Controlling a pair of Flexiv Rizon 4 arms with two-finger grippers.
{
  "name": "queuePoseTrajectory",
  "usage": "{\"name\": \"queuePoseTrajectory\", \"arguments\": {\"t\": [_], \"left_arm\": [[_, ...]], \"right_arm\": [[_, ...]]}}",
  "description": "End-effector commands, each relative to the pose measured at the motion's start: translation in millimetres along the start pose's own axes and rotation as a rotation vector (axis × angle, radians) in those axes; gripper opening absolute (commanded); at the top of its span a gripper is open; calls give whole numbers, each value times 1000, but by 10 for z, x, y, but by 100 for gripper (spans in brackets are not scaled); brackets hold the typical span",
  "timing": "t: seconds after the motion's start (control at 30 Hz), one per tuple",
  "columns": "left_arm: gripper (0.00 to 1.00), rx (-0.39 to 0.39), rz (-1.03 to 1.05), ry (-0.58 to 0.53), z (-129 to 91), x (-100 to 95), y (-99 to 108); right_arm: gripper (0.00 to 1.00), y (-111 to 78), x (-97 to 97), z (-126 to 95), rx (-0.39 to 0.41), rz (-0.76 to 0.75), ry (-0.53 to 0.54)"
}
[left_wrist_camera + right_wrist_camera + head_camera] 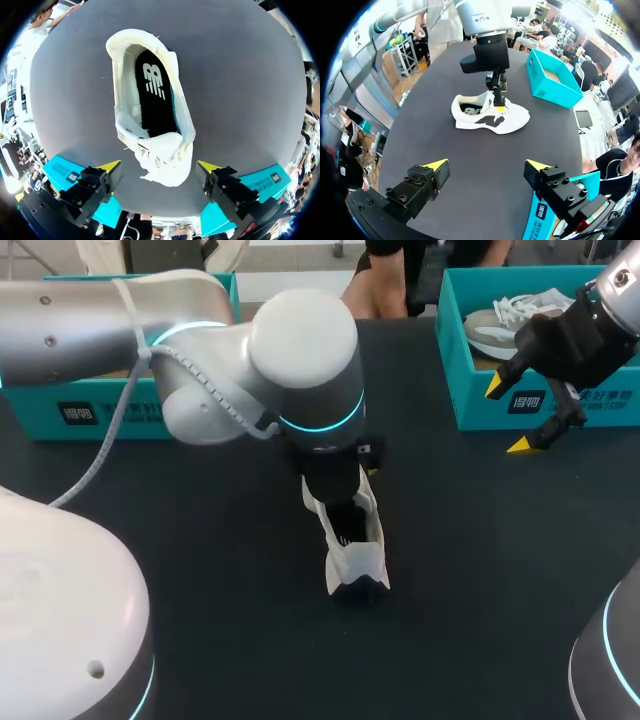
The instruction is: Take the shoe out of the shoebox, open the shoe tongue, remove and reinsert the insole, then place the shoe into the shoebox
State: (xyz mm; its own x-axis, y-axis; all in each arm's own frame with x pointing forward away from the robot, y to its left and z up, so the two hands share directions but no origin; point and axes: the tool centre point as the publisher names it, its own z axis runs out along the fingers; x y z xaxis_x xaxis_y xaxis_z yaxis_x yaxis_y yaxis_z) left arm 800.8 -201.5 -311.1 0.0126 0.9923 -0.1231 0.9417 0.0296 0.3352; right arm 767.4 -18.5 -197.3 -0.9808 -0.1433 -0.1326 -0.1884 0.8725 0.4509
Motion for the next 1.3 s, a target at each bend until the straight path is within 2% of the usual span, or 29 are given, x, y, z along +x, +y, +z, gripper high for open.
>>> {"name": "queuePoseTrajectory", "arguments": {"t": [0.03, 0.23, 0.37, 1.07, 1.17, 1.3], "left_arm": [[37, -2, 7, 3, -5, -35, 35], [25, 11, -1, -9, -34, -54, 30], [22, 22, 0, -14, -43, -44, -16], [27, 110, -15, -22, -19, -26, -439], [29, 110, -9, -13, -25, -13, -458], [31, 103, -32, -19, -101, -39, -375]], "right_arm": [[100, 0, -8, 7, 1, 1, 1], [100, 0, -8, 7, 1, 1, 1], [100, 0, -8, 7, 1, 1, 1], [100, 0, -8, 7, 1, 1, 1], [100, 0, -8, 7, 1, 1, 1], [100, 0, -8, 7, 1, 1, 1]]}}
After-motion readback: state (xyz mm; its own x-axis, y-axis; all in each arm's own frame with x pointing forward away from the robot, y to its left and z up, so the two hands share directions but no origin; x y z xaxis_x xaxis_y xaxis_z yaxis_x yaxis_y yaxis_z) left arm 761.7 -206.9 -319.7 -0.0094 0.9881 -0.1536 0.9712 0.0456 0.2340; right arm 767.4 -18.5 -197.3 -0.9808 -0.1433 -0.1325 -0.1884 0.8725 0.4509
